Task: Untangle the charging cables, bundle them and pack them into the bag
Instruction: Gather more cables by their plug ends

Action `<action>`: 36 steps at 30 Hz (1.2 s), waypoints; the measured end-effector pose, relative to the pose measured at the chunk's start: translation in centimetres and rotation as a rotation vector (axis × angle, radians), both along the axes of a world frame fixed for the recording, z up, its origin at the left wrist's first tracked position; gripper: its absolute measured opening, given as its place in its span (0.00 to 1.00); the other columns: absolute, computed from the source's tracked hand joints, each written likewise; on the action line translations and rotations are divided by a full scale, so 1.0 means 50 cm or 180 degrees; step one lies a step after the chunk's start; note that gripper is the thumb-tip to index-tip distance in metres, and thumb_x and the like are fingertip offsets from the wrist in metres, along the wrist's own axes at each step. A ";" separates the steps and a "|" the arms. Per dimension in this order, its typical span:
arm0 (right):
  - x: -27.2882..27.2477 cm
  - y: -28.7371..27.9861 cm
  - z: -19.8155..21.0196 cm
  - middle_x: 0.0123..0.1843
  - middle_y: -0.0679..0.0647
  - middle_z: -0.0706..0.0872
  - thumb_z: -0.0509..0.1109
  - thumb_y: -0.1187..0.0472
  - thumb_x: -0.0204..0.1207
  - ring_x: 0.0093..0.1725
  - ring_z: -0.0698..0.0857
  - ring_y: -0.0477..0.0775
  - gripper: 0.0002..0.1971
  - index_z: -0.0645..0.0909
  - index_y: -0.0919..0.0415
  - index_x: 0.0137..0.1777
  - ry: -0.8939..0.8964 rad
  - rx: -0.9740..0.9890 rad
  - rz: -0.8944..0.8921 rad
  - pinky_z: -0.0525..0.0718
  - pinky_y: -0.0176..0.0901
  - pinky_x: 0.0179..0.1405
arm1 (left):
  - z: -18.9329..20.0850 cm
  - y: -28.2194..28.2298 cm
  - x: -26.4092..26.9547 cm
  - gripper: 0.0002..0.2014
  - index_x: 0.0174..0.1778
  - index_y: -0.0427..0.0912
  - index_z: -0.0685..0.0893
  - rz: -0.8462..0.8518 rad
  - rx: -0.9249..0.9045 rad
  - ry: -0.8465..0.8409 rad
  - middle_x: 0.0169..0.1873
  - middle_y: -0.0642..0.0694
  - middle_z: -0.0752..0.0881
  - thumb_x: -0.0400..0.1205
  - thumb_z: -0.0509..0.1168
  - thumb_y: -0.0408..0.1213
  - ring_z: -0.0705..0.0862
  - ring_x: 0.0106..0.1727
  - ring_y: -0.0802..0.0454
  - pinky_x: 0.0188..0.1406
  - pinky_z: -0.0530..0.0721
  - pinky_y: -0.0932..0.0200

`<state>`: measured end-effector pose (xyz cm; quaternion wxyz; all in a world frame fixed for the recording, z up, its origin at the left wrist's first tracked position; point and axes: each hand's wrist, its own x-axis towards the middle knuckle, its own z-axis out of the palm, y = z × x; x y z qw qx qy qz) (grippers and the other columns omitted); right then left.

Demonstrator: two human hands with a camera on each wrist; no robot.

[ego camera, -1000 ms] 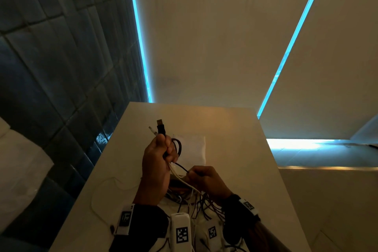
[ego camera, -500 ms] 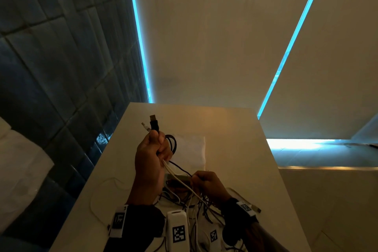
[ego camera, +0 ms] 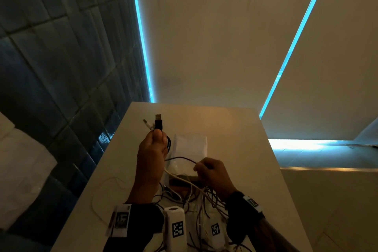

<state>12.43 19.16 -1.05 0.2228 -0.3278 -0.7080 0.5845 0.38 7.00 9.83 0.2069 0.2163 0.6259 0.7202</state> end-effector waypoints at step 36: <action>0.008 -0.020 -0.095 0.24 0.44 0.83 0.67 0.58 0.78 0.28 0.79 0.40 0.15 0.83 0.49 0.29 0.0325 -0.0147 0.0568 0.77 0.36 0.34 | -0.015 0.007 0.015 0.18 0.32 0.41 0.67 -0.0502 0.0820 -0.1034 0.20 0.53 0.66 0.89 0.47 0.37 0.61 0.20 0.59 0.22 0.65 0.64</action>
